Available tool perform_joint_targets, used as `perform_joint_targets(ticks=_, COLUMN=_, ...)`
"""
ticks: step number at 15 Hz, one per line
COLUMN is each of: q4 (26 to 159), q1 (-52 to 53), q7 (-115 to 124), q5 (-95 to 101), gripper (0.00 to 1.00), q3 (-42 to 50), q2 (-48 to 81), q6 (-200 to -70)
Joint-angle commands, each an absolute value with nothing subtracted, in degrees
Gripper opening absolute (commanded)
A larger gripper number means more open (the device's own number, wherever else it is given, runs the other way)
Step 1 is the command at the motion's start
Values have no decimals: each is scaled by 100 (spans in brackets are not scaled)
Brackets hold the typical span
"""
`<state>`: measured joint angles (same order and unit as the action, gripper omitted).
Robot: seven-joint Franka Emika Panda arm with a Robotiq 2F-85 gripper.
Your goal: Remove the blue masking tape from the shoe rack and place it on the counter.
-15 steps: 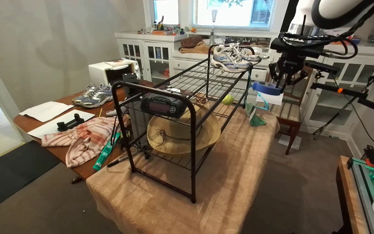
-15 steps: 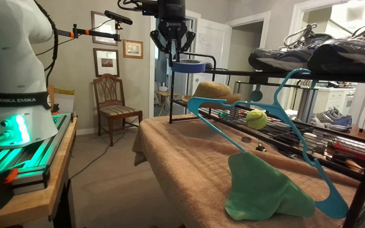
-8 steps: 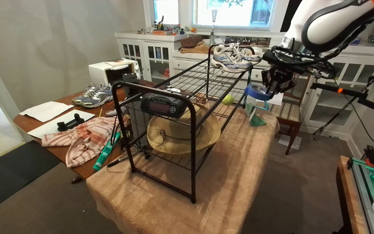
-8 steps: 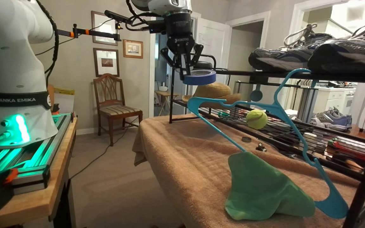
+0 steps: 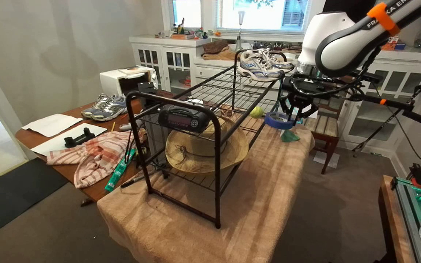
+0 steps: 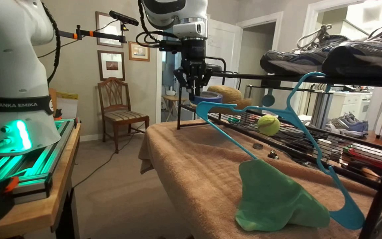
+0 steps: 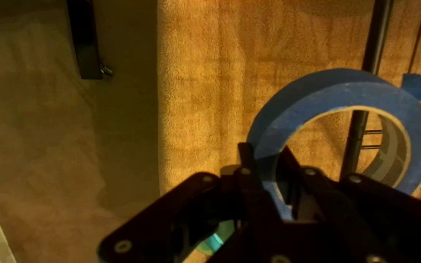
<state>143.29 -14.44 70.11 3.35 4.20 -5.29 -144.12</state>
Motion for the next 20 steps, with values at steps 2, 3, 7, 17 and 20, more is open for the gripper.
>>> perform_joint_targets(ticks=2, q4=14278, q1=-1371, q7=6625, q5=668, gripper=5, q3=663, q2=-82, q6=-14603)
perform_joint_targets(ticks=3, q4=14276, q1=-1364, q7=6629, q5=771, gripper=5, q3=698, q2=16, q6=-14664)
perform_joint_targets(ticks=7, q4=14234, q1=-1265, q7=6578, q5=1156, gripper=5, q3=838, q2=513, q6=-15167)
perform_joint_targets(ticks=17, q4=13970, q1=-653, q7=5672, q5=1119, gripper=5, q3=1151, q2=1620, q6=-16262)
perform_joint_targets(ticks=20, q4=13957, q1=-563, q7=5378, q5=964, gripper=5, q3=1229, q2=1812, q6=-16483)
